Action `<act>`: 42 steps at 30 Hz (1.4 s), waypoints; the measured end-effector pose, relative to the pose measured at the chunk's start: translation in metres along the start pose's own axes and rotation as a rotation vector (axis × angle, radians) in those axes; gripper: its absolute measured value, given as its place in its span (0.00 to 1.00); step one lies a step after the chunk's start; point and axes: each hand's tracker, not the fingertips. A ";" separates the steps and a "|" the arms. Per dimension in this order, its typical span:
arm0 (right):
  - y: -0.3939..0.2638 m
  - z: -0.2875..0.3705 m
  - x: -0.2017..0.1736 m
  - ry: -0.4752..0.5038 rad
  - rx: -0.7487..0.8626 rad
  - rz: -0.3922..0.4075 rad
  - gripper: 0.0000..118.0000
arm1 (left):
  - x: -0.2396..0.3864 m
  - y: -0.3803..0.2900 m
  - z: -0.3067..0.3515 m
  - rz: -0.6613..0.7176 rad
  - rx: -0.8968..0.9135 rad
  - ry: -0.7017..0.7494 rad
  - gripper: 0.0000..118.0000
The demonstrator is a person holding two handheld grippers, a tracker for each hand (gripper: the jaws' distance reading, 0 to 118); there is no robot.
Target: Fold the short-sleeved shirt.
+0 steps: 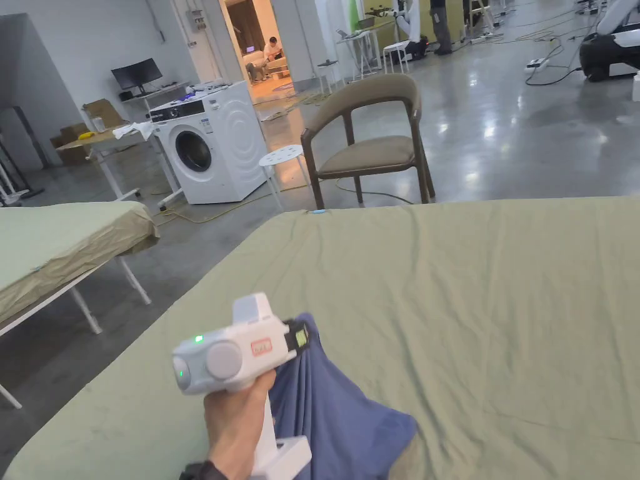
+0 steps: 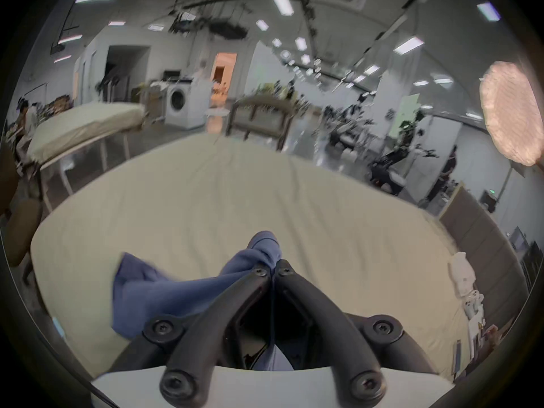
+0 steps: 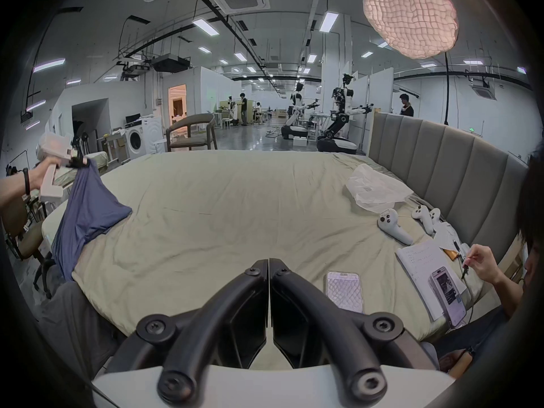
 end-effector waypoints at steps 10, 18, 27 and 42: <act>-0.007 0.035 0.035 -0.114 0.041 -0.082 0.00 | 0.243 -0.012 -0.055 -0.204 -0.029 -0.402 0.00; -0.024 0.059 0.052 -0.192 0.005 -0.086 0.00 | 0.408 -0.211 -0.035 -0.320 -0.356 -0.787 0.00; -0.039 0.057 0.042 -0.164 -0.031 -0.088 0.00 | 0.411 -0.368 0.043 -0.338 -0.632 -0.856 0.01; 0.005 0.026 -0.003 0.026 0.084 -0.034 0.00 | 0.240 -0.190 0.138 -0.504 0.092 -0.496 0.62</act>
